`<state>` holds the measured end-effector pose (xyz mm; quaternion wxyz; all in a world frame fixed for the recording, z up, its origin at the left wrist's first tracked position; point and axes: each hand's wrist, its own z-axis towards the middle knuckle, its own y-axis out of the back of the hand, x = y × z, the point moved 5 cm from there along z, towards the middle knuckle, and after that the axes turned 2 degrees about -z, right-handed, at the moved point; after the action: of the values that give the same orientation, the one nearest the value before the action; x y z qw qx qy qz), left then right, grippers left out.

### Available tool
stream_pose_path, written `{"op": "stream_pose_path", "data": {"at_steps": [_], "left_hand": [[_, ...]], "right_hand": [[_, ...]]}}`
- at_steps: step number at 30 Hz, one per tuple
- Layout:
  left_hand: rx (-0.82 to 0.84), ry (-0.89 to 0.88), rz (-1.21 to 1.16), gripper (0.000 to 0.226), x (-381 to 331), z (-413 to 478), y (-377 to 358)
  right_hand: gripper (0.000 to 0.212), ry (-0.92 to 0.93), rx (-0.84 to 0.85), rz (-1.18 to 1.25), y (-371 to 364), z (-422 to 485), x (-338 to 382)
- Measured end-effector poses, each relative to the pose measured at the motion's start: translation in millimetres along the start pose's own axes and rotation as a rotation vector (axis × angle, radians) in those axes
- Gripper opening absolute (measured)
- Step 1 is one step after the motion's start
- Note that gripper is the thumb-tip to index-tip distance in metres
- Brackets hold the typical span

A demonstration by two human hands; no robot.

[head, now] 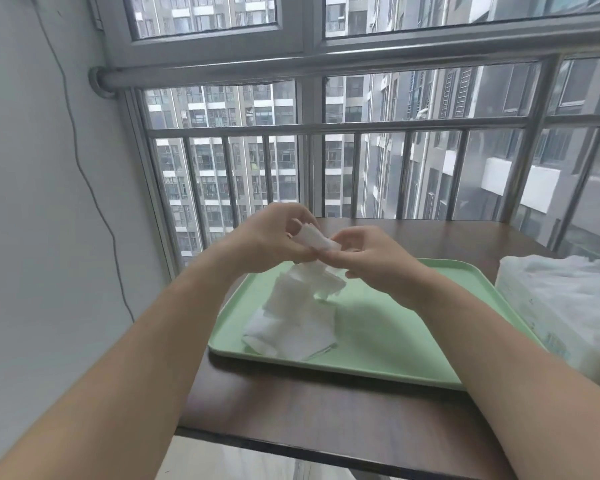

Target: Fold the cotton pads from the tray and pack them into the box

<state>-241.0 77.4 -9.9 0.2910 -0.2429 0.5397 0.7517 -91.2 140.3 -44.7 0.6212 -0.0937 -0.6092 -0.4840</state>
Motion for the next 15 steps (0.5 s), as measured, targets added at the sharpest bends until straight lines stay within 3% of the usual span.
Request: {"op": "stream_pose_path", "data": {"at_steps": [3,6,8,11,15], "left_hand": [[0.020,0.024,-0.067,0.027,3.4,-1.5,-3.3],[0.234,0.093,-0.130,0.031,10.2,-9.1,-18.2],[0.323,0.139,-0.062,0.030,17.9,-13.2,-27.8],[0.328,0.168,0.151,0.036,26.2,-11.4,-31.7],[0.356,0.157,0.182,0.037,22.6,-9.1,-34.9]], "right_hand": [[0.027,-0.034,-0.010,0.128,4.9,1.1,-5.3],[0.033,-0.084,-0.009,0.240,6.0,2.3,-8.9],[0.033,-0.105,-0.029,0.277,6.1,3.3,-11.0],[0.021,-0.124,-0.097,0.380,10.6,3.3,-12.5],[0.020,-0.139,-0.195,0.450,21.6,2.4,-16.1]]}}
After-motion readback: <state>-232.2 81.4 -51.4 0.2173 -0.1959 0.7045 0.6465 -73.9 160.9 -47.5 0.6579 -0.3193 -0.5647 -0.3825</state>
